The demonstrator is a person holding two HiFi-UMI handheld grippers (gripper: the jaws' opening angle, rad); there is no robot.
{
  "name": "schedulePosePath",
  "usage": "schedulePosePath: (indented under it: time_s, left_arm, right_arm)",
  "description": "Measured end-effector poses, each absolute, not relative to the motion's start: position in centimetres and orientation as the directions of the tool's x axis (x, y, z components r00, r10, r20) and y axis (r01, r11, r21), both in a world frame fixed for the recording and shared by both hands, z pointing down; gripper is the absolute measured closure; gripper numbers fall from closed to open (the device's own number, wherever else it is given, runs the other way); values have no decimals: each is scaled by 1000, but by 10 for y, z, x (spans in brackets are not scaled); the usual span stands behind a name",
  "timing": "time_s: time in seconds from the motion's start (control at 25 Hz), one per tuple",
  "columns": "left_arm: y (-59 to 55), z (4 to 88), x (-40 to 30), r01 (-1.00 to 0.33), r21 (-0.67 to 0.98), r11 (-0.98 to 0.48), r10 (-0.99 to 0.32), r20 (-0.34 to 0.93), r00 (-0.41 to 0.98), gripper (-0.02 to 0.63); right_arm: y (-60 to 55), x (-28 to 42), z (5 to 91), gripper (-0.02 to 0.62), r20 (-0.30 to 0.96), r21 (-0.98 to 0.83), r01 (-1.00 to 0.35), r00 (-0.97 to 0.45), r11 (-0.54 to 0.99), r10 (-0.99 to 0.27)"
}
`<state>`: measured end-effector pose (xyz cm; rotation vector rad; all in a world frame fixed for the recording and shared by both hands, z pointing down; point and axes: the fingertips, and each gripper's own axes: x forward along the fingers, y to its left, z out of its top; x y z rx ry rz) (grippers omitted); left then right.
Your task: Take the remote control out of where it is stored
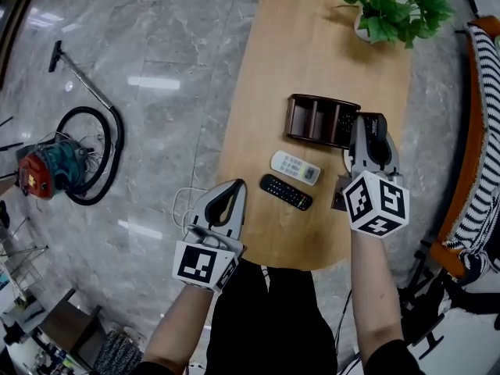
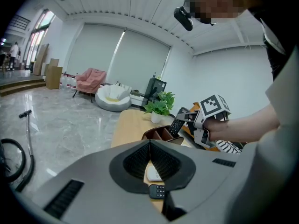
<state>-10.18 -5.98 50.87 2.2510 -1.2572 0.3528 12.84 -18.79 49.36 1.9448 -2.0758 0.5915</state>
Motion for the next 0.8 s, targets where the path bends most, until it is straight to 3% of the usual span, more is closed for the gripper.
schedulePosePath:
  time_s: [0.32,0.8]
  left_arm:
    - [-46,505,-96,-825,331,-458,-689,455,564,598]
    - [-33,509,-73,-776,350,-525,-631,452,630,598]
  right_arm:
    - [-154,141,435,482,321,-180,-983,-77,19,-944]
    - [-50,172,434,482,340,-229,-972,-31,-51,-940]
